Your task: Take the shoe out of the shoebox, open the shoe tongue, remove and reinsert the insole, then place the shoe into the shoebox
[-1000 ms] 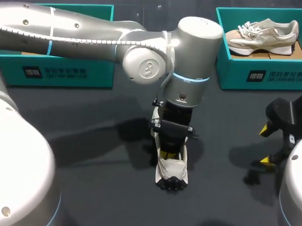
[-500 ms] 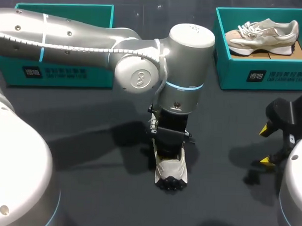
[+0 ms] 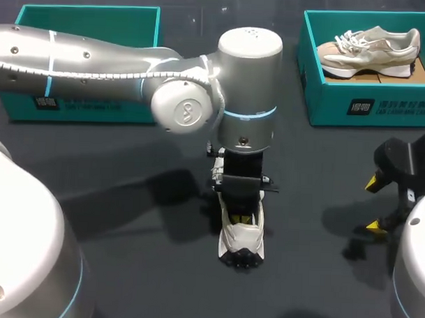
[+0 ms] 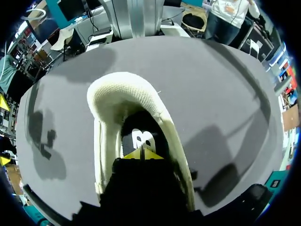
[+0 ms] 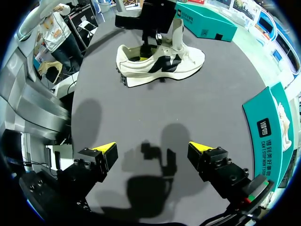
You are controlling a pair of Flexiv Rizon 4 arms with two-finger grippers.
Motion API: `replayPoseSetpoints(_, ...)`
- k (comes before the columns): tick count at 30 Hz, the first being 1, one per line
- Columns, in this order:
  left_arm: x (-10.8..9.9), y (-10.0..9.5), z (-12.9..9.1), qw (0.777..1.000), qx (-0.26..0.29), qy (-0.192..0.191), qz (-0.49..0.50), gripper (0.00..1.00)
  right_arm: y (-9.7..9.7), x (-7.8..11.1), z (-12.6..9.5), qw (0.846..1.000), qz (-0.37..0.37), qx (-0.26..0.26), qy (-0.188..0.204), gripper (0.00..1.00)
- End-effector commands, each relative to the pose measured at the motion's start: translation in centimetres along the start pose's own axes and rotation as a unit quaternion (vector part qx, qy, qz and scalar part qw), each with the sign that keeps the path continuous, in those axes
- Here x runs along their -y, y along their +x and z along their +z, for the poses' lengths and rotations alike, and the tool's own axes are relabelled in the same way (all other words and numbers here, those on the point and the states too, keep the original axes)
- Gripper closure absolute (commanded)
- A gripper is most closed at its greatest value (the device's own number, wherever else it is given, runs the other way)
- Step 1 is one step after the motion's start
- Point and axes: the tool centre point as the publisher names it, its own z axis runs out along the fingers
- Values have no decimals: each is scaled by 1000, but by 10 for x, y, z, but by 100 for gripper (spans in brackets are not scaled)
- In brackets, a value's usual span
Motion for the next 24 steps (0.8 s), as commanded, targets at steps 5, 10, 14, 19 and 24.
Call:
replayPoseSetpoints(5,12,1,16,1000,18,16,5,100,1,0,0,1000,0,1,1,0)
replayPoseSetpoints(10,1,-1,33,1000,3,-5,-13,100,1,0,0,1000,0,1,1,0)
replayPoseSetpoints(14,-12,0,32,998,8,-40,-41,100,1,0,0,1000,0,1,1,0)
replayPoseSetpoints(19,-12,6,10,997,33,-60,-48,100,1,0,0,1000,0,1,1,0)
replayPoseSetpoints(24,-4,7,-3,996,53,-58,-37,100,1,0,0,1000,0,1,1,0)
